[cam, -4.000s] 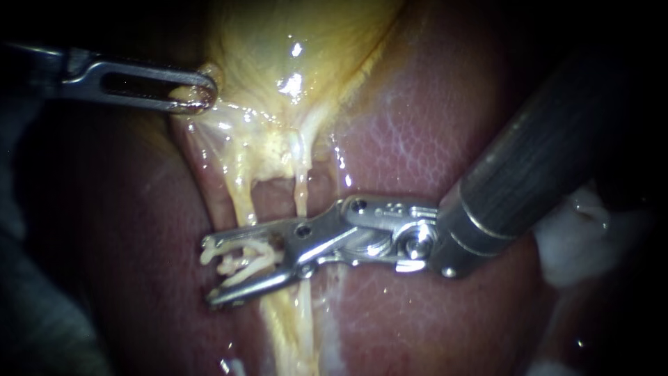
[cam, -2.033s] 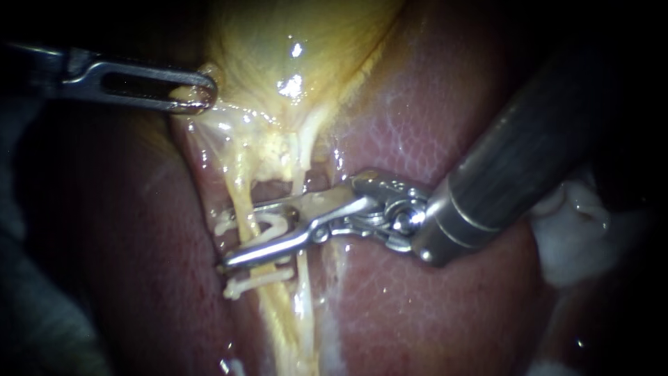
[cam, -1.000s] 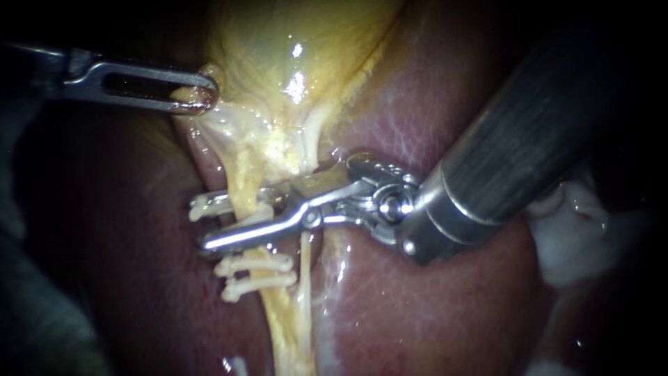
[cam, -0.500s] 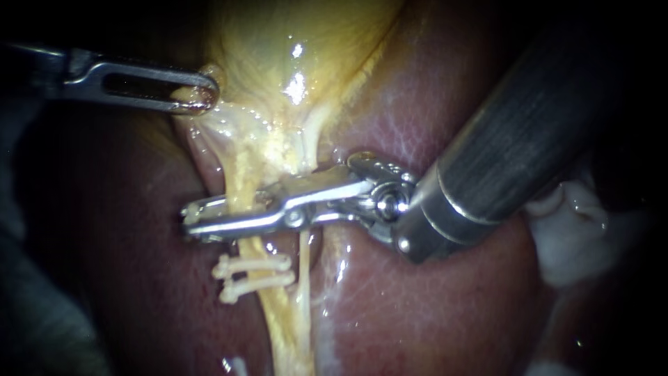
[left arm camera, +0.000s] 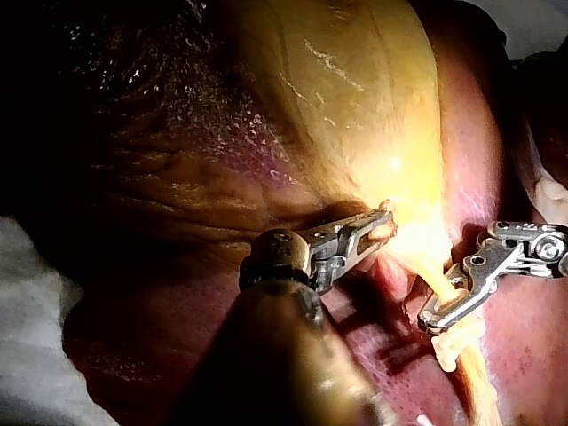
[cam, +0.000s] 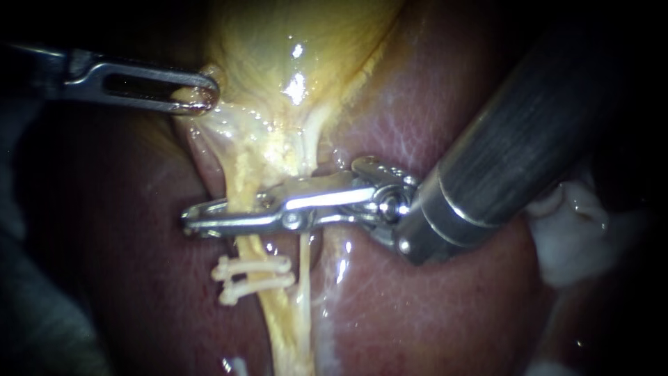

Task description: Clipping third clip left tube

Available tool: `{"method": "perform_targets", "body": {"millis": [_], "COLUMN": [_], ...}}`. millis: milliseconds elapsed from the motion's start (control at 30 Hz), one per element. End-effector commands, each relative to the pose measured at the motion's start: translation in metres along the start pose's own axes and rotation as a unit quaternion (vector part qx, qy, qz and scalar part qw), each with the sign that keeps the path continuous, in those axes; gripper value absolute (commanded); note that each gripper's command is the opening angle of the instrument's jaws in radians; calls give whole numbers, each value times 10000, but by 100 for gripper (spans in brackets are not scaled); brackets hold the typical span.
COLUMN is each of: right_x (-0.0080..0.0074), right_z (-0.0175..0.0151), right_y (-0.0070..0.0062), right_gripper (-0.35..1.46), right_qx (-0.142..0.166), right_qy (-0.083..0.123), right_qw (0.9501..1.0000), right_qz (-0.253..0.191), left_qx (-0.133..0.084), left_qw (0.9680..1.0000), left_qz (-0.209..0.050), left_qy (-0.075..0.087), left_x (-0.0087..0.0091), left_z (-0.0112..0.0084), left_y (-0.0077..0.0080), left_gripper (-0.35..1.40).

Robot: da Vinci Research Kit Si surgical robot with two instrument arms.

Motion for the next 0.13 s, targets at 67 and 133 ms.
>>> {"method": "perform_targets", "body": {"millis": [67, 133], "right_x": [-1, -2], "right_z": [0, 0], "right_y": [0, 1], "right_gripper": [-35, -16], "right_qx": [53, 51], "right_qy": [-51, -47], "right_qw": [10000, 10000], "right_qz": [-1, -4], "left_qx": [0, 0], "left_qw": [10000, 10000], "left_qz": [0, 0], "left_qy": [-1, -1], "left_x": [0, 0], "left_z": [0, 0], "left_y": [0, 0], "left_gripper": [-35, -35]}}
